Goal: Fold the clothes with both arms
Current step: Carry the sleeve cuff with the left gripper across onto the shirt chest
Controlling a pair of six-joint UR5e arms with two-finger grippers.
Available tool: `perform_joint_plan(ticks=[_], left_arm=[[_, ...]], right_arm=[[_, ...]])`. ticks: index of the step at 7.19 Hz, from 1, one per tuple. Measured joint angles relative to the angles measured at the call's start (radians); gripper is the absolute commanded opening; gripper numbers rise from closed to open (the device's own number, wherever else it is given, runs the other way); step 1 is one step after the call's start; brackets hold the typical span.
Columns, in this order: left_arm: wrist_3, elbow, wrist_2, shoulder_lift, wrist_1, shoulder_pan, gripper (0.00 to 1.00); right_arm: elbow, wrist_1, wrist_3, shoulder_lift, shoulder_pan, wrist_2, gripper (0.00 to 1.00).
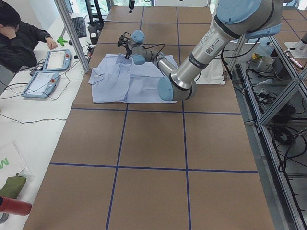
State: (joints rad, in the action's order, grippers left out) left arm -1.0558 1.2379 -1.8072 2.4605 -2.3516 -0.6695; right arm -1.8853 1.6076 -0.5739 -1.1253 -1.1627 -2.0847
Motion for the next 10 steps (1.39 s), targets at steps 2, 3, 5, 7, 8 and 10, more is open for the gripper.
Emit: perform_joint_plan(ticks=[2,3,5,7,8,10], left_arm=[[-0.004,-0.004,0.032,0.015,-0.001,0.04,0.99],[-0.005,-0.005,0.038,0.019,-0.001,0.053,1.0],[-0.033,-0.005,0.074,0.019,-0.003,0.072,1.0],[0.028,0.004,0.094,0.015,0.049,0.077,1.0],[0.103,0.02,0.092,0.006,0.101,0.076,1.0],[0.257,0.072,0.039,-0.043,0.142,0.07,1.0]], right_arm=[[0.0,0.0,-0.002,-0.003,0.0,0.0,1.0],[0.001,0.0,-0.002,-0.005,0.0,0.001,1.0],[0.001,0.0,-0.006,-0.007,0.001,0.001,1.0],[-0.004,-0.001,-0.045,-0.003,0.007,0.001,1.0],[-0.006,0.0,-0.067,0.001,0.016,0.003,1.0],[-0.029,0.007,-0.081,-0.001,0.026,0.033,1.0]])
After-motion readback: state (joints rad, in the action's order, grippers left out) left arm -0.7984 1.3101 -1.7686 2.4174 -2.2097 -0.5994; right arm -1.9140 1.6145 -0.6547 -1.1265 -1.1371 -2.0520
